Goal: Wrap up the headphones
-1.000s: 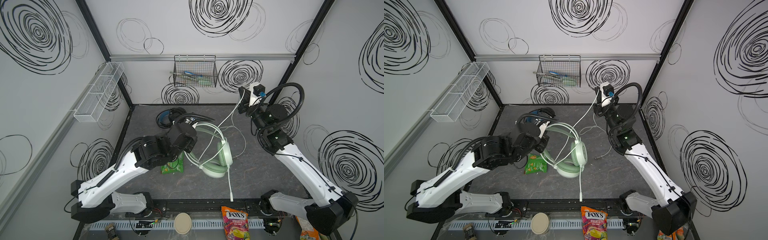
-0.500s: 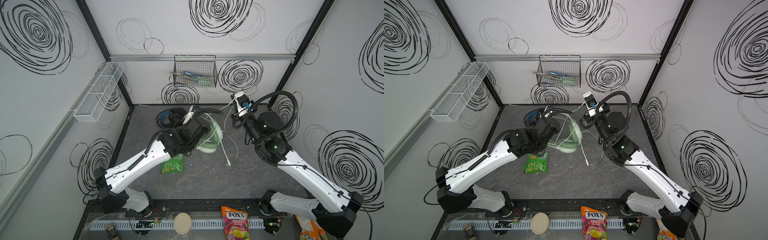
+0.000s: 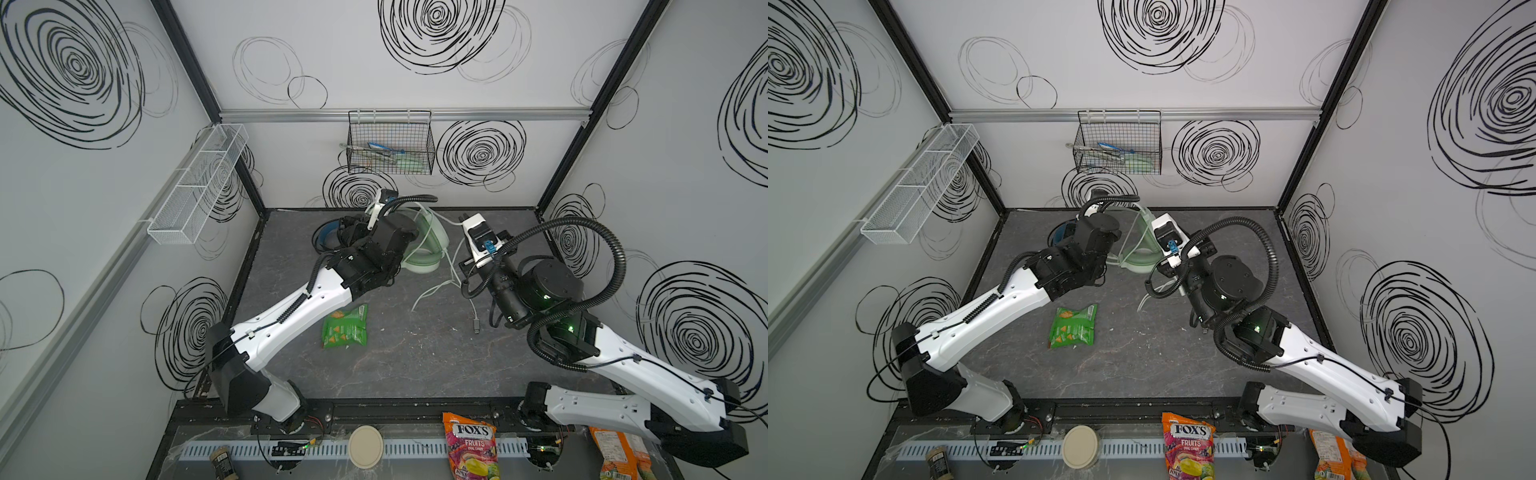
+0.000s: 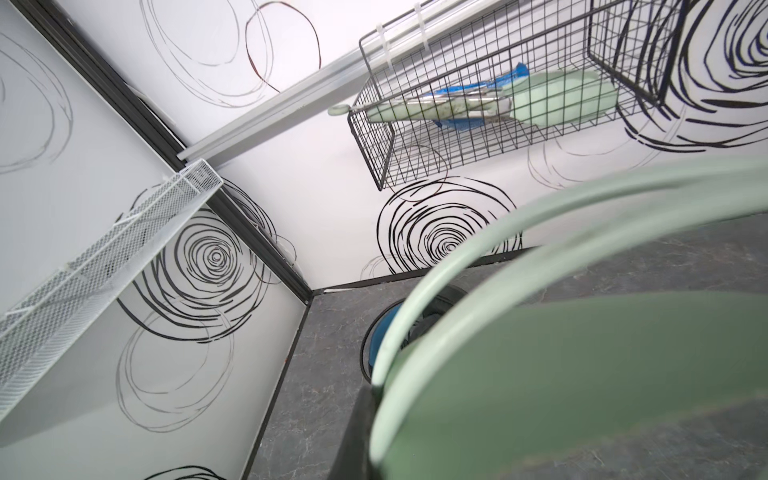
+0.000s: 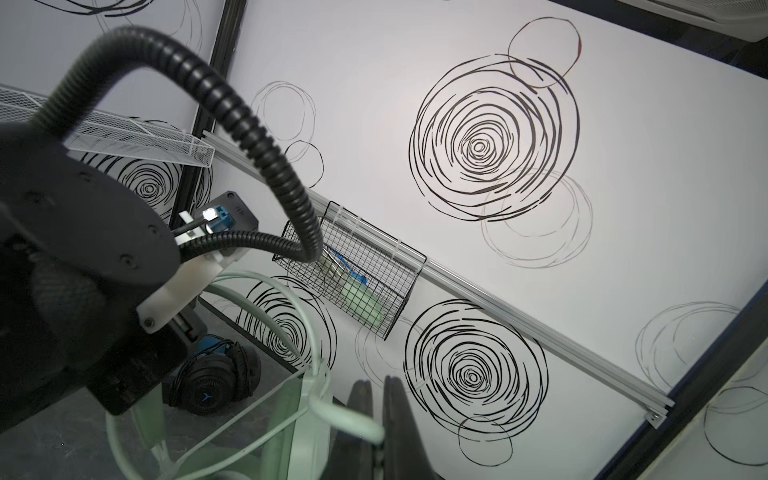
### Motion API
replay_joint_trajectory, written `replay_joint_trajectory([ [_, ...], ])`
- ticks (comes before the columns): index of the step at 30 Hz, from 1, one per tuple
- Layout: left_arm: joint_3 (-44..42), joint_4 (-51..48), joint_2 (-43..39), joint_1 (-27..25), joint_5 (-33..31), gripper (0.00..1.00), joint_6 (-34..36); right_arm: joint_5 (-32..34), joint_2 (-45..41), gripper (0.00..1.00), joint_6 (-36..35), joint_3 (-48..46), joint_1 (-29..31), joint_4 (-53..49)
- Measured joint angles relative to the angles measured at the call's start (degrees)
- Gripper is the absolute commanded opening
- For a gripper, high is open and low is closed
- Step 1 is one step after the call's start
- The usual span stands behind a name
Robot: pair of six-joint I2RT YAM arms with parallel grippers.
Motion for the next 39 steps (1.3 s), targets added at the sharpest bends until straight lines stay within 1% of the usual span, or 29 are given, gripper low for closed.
replay_joint_trajectory([
  [5, 2.43, 4.13, 0.13, 2.32, -1.14, 0.0, 3.89, 2.54, -0.61, 0.05, -0.26, -0.13, 2.91, -1.11],
  [9, 3.28, 8.74, 0.11, 2.82, -2.32, 0.0, 7.02, 3.3, -0.76, 0.05, -0.09, -0.13, 5.77, -1.55],
  [13, 3.28, 14.21, 0.13, 2.93, -3.63, 0.0, 12.09, 5.18, -0.74, 0.05, 0.33, -0.13, 8.61, -2.84],
  [16, 2.23, 22.53, 0.0, 3.1, -4.7, 0.0, 19.28, 7.87, -0.35, 0.05, 0.44, 0.0, 9.92, -3.85],
  [20, 1.31, 32.52, -0.02, 3.63, -5.46, 0.0, 28.79, 10.93, 0.57, 0.06, -1.44, 0.15, 10.08, -4.66],
  [24, 1.33, 40.28, -0.02, 4.02, -5.79, 0.0, 36.26, 11.67, 0.46, 0.06, -4.63, 0.15, 10.19, -4.52],
  [28, 1.33, 50.21, 0.33, 4.0, -5.97, 0.0, 45.9, 11.93, 0.46, 0.07, -8.11, 0.15, 10.34, -4.37],
  [31, 2.16, 58.12, 1.88, 3.72, -6.1, 0.0, 53.05, 11.85, 0.46, 0.08, -9.51, 0.15, 10.34, -4.22],
  [33, 3.26, 60.96, 3.23, 3.37, -6.12, 0.0, 55.87, 11.54, 0.46, 0.08, -9.77, 0.15, 10.34, -4.17],
  [36, 4.76, 60.96, 4.44, 2.47, -6.43, 0.0, 56.26, 10.45, 0.42, 0.09, -9.29, 0.17, 10.36, -4.04],
  [38, 6.21, 56.68, 4.46, 1.88, -6.58, 0.0, 52.15, 9.94, 0.59, 0.09, -8.94, 0.31, 10.4, -4.02],
  [39, 7.52, 52.35, 4.33, 1.55, -6.6, 0.0, 48.35, 9.7, 0.81, 0.09, -8.9, 0.48, 10.45, -3.74],
])
